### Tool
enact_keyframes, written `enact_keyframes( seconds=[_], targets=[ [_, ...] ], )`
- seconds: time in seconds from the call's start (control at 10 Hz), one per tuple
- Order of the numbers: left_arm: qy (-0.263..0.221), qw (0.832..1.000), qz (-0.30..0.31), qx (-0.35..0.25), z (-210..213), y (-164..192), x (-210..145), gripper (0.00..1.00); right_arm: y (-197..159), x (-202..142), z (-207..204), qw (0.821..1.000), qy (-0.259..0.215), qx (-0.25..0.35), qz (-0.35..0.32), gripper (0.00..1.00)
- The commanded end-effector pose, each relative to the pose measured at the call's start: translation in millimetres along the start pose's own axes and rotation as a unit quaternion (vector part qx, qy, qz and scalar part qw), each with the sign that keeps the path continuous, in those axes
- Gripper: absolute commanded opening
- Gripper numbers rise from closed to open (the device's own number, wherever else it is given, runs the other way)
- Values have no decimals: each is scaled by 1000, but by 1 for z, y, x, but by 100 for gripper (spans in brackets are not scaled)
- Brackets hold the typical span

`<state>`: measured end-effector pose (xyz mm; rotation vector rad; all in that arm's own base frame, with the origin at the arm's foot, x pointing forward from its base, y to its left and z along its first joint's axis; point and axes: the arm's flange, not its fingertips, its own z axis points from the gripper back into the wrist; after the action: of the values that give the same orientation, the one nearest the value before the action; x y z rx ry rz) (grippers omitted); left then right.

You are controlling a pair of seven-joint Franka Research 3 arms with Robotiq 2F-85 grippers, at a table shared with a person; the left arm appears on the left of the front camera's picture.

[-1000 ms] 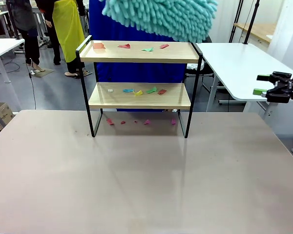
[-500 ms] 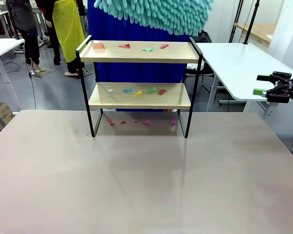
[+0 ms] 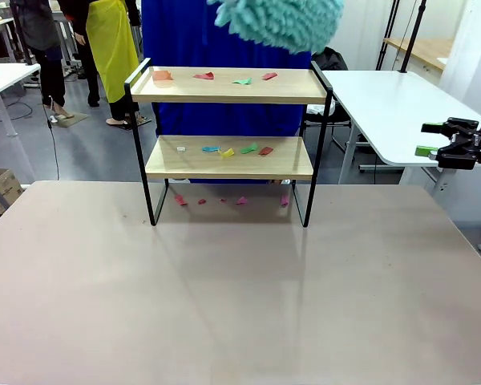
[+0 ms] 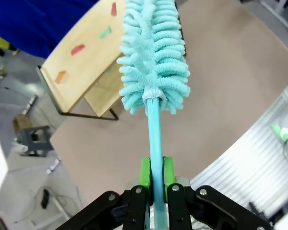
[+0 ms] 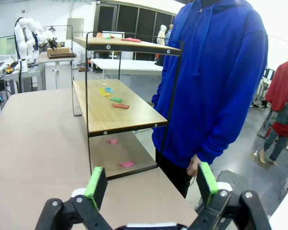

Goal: Clean the shelf.
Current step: Clean the specific section of the Shelf indicated by the human with the Duster.

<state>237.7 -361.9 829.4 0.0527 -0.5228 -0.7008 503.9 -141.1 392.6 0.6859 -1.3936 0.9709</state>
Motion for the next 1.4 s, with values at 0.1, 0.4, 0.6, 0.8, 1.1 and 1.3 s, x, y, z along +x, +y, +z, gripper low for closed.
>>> enact_keyframes(
  seconds=[0.1,0.4,0.6,0.8,1.1,1.3],
  targets=[
    [-34,994,90,58,-20,-18,54,13,0,2,-1,1000,-1,0,2,100],
    [-34,983,167,64,-55,-26,91,13,0,2,-1,1000,-1,0,2,100],
    [-30,976,206,58,-70,-29,106,13,0,2,-1,1000,-1,0,2,100],
    [-5,974,220,54,-95,-44,114,13,0,2,-1,1000,-1,0,2,100],
    [34,968,242,63,-133,-69,103,13,0,2,-1,1000,-1,0,2,100],
    [53,967,242,57,-149,-80,97,13,0,2,-1,1000,-1,0,2,100]
  ],
)
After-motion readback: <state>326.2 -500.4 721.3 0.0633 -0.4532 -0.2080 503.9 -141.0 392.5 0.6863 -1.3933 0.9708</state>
